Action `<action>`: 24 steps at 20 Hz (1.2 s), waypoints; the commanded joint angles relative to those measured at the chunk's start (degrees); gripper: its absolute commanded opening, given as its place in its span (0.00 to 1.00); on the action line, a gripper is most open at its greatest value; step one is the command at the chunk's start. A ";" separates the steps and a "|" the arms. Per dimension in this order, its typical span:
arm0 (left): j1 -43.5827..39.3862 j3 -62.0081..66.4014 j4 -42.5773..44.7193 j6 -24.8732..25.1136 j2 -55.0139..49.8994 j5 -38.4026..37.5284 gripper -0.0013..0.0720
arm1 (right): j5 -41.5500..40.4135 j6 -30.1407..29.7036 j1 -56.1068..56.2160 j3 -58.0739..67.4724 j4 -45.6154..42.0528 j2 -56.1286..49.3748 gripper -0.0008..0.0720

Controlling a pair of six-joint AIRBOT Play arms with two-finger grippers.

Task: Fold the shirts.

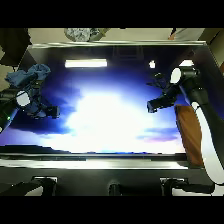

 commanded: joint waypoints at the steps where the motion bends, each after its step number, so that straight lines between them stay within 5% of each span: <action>1: -0.04 -0.02 0.04 -0.02 0.04 2.12 0.83 | -2.89 0.02 0.04 0.04 -0.22 -0.02 0.95; 3: -0.04 -0.09 0.04 -0.02 0.02 6.29 0.83 | -4.68 -0.22 0.04 0.04 -0.68 -0.02 0.96; 5: 0.26 0.17 0.13 -0.02 0.02 15.17 1.00 | -5.46 -3.85 0.04 0.04 -1.14 -0.02 0.95; 7: 1.90 2.89 0.11 -0.07 -1.18 23.80 1.00 | -7.04 -3.87 0.04 0.04 -2.47 -0.02 0.95; 11: 13.51 24.52 -2.51 -5.05 -14.80 23.37 1.00 | -8.15 -3.82 0.04 0.04 -2.45 -0.02 0.95; 15: 30.05 46.27 -22.51 -15.65 -31.93 21.38 1.00 | -4.48 -3.85 0.04 0.04 -1.66 -0.04 0.95; 19: 40.74 48.72 -42.66 -17.90 -43.39 24.28 1.00 | -2.97 -3.82 0.04 0.04 -0.68 -0.02 0.95; 24: 44.15 48.72 -68.39 -3.41 -55.04 25.49 1.00 | -3.58 -3.85 0.07 0.04 3.93 -0.02 0.95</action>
